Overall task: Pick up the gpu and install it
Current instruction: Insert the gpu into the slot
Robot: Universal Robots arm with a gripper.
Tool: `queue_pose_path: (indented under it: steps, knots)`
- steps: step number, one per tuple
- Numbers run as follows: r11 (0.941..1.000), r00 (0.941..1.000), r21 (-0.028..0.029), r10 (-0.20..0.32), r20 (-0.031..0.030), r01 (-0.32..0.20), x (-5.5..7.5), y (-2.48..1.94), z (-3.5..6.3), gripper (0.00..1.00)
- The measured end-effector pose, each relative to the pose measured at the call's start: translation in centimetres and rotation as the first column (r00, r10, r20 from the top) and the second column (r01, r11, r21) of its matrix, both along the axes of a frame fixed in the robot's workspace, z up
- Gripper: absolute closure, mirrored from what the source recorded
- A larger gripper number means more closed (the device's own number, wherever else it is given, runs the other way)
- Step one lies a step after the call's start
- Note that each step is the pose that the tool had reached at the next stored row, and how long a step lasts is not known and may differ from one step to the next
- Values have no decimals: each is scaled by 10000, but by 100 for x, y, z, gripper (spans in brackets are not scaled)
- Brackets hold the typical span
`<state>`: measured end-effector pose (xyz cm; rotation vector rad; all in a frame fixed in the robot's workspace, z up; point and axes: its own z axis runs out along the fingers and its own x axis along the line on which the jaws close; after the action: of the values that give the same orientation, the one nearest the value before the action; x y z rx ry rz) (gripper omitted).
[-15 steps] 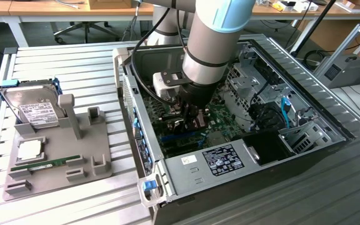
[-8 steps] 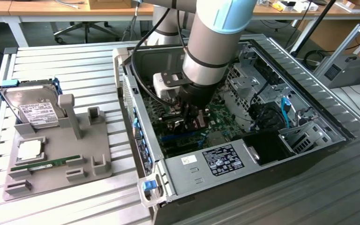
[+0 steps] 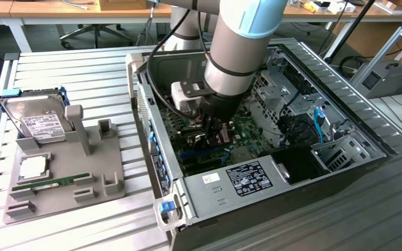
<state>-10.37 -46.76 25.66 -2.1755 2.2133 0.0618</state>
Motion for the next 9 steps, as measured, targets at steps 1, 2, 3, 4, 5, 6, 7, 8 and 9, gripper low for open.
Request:
queue_pose_path:
  steps: [1, 2, 3, 4, 5, 6, 7, 8, 9]
  knots:
    - [10000, 10000, -1, 1, 0, -1, 1, -5, 1, 73]
    - [10000, 10000, -1, -1, 0, 1, 1, -12, 1, 73]
    - [10000, 10000, 0, -6, 0, 6, 0, -17, 0, 73]
    - [10000, 10000, 1, -9, 0, 9, 0, -21, -2, 73]
    - [10000, 10000, 1, -12, 1, 12, 0, -22, -3, 73]
    - [10000, 10000, -1, -14, 0, 14, 0, -22, -4, 73]
    - [10000, 10000, -1, -15, 0, 15, -1, -22, -4, 73]
    - [10000, 10000, -1, -14, 0, 14, 0, -22, -5, 73]
    - [10000, 10000, 0, -15, 0, 15, -1, -23, -5, 73]
